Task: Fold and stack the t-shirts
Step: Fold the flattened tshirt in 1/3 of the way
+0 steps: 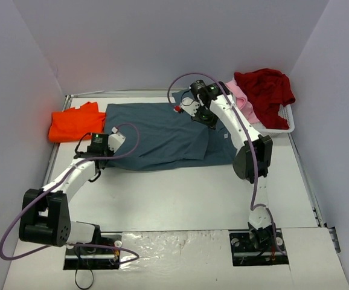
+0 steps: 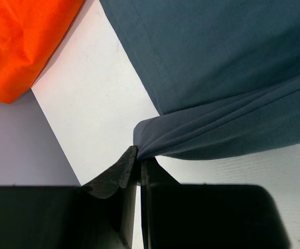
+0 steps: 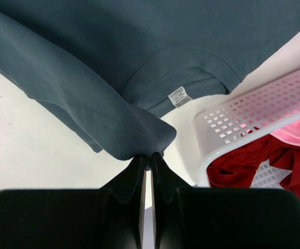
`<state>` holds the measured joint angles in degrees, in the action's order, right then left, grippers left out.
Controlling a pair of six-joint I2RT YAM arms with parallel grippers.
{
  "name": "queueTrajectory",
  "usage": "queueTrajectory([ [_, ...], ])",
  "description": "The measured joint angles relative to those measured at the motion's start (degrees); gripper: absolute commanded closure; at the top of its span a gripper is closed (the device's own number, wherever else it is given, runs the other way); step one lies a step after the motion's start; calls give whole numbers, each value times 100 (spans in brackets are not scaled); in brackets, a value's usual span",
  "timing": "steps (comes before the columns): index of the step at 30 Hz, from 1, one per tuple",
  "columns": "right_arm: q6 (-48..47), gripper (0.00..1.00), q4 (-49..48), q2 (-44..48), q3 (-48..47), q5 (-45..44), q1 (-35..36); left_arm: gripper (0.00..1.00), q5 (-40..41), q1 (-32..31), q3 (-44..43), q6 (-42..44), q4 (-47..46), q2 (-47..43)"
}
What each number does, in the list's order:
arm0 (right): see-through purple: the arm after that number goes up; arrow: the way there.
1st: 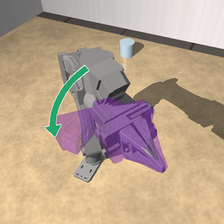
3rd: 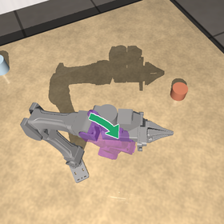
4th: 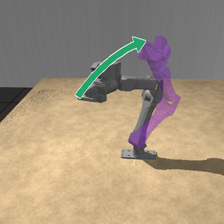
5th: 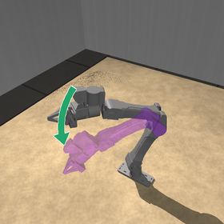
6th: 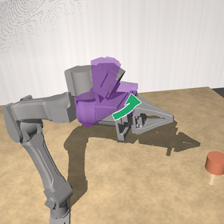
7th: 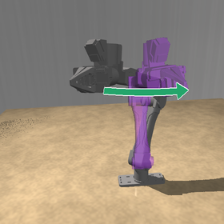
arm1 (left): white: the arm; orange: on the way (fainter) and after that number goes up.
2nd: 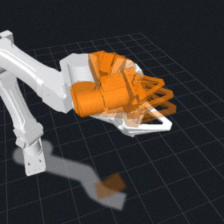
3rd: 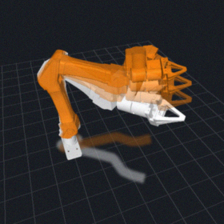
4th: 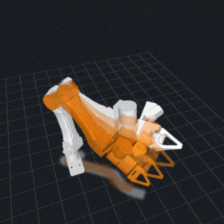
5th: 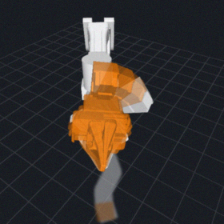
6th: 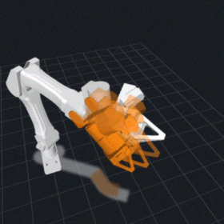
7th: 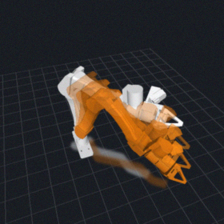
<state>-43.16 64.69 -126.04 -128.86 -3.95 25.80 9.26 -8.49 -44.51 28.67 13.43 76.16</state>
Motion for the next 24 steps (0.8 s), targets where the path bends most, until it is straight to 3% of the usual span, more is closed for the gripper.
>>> queueTrajectory([
  [24,-44,100,-81,-761,-754,-79,0,98,28,0,-297,-13,4,260],
])
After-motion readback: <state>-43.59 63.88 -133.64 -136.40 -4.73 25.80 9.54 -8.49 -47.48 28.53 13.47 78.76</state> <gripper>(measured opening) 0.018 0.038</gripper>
